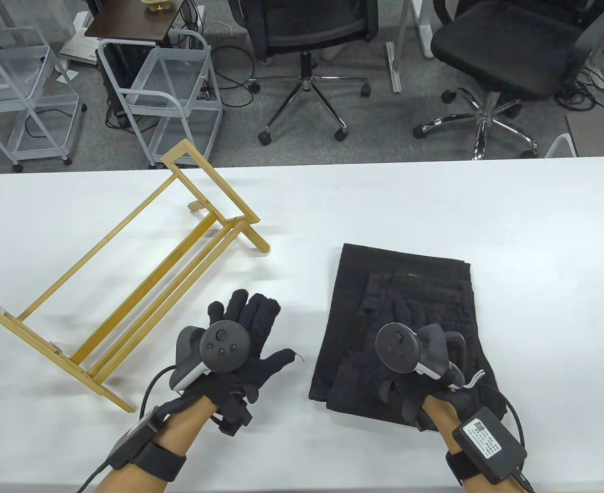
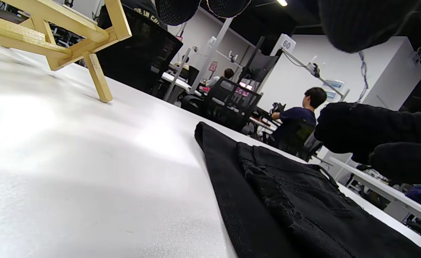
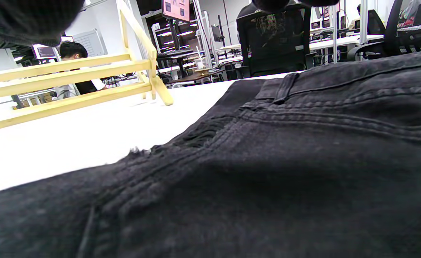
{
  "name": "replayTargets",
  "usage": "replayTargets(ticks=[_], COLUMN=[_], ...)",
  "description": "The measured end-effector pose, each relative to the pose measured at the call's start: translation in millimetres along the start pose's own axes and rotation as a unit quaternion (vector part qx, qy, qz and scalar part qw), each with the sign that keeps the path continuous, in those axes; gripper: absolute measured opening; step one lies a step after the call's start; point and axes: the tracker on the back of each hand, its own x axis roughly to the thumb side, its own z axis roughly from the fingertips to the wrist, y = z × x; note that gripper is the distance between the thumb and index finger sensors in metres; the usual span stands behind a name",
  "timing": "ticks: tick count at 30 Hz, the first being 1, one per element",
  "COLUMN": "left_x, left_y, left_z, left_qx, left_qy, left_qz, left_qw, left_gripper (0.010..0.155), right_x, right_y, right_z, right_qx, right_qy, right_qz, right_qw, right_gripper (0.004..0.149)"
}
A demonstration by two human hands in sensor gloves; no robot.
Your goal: Hang trousers on book rack
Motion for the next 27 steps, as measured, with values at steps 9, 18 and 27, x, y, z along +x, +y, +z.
replayTargets(ticks=[9, 18, 27], left_x=[1, 3, 2], left_y=[-5, -10, -11], left_z=[-1, -4, -5], left_qx=[-0.008, -0.018, -0.024], left_qy=[0.006, 0.012, 0.015], left_qz=[-0.024, -0.036, -0.032], left_qw=[1.0, 0.999, 0.999], left_gripper=[0.091, 0.091, 0.091], right_x=[-11, -31, -56], right_y=[-8, -12, -13], right_z=[0, -2, -8], right_qx=[-0.022, -0.035, -0.03], right_qy=[0.031, 0.082, 0.143], right_qz=[0.006, 0.02, 0.022], right_qw=[0.999, 0.996, 0.989], right_gripper=[0.108, 0.108, 0.109])
